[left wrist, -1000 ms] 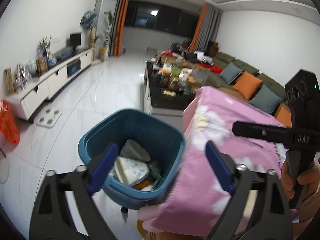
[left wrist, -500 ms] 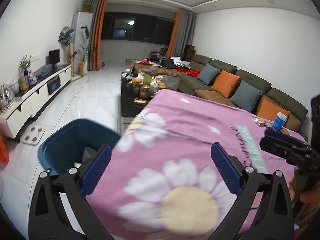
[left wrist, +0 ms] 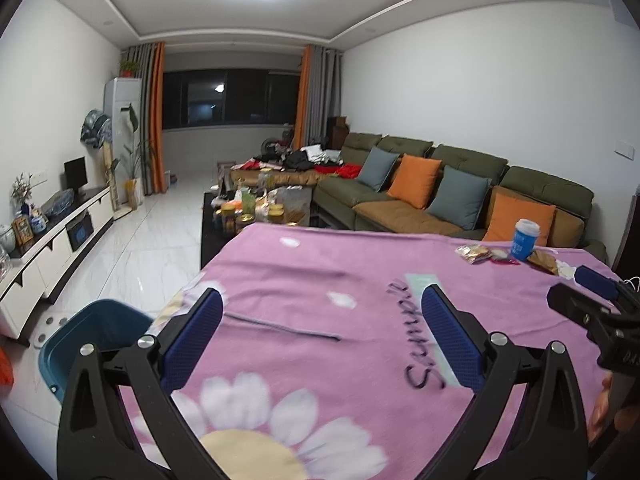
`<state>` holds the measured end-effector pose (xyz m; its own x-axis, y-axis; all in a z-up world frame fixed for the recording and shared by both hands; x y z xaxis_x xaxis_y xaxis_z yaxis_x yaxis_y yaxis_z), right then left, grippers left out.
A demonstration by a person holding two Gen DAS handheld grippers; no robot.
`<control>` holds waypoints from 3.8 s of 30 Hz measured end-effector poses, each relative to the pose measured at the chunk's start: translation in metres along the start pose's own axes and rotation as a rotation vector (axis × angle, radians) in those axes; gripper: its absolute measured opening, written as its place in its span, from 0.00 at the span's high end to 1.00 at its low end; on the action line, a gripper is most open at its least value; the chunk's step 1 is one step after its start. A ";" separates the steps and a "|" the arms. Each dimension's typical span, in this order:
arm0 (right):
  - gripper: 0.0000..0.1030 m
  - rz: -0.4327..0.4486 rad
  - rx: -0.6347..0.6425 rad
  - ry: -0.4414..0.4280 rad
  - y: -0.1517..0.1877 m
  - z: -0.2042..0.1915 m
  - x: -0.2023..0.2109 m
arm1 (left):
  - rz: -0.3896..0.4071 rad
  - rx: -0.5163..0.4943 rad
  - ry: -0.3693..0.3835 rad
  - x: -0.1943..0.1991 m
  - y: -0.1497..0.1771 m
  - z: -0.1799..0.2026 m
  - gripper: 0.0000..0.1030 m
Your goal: Collect trash
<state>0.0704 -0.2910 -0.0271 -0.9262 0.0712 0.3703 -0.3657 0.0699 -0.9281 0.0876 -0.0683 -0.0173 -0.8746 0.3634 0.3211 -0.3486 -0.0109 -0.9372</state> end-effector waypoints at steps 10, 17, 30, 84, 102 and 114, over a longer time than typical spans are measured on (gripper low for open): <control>0.06 0.055 -0.041 0.087 0.006 0.033 0.017 | 0.052 -0.027 0.048 -0.013 -0.003 0.037 0.05; 0.06 0.058 -0.054 0.106 0.006 0.038 0.023 | 0.085 -0.066 0.046 -0.008 -0.002 0.050 0.05; 0.06 0.081 -0.067 0.129 0.002 0.042 0.031 | 0.105 -0.065 0.034 -0.006 -0.003 0.050 0.05; 0.06 0.088 -0.081 0.136 0.001 0.044 0.031 | 0.122 -0.094 0.039 -0.008 -0.004 0.055 0.05; 0.07 0.079 -0.087 0.137 0.001 0.041 0.027 | 0.120 -0.088 0.064 -0.011 0.000 0.057 0.05; 0.06 0.042 -0.112 0.153 0.005 0.056 0.015 | 0.041 -0.082 0.073 -0.028 0.001 0.058 0.05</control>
<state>0.0494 -0.3453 -0.0282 -0.9126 0.2258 0.3409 -0.3067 0.1733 -0.9359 0.0926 -0.1324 -0.0195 -0.8597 0.4308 0.2744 -0.2817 0.0481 -0.9583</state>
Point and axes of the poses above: each gripper's, at about its wrist camera, not at the fingertips, and x roughly against the way its jaws point, z to its right, y to its underside, the point moved 8 cm from there along -x, roughly the way its jaws point, and after that the axes turned 14 degrees about y, right-handed, at the moved point
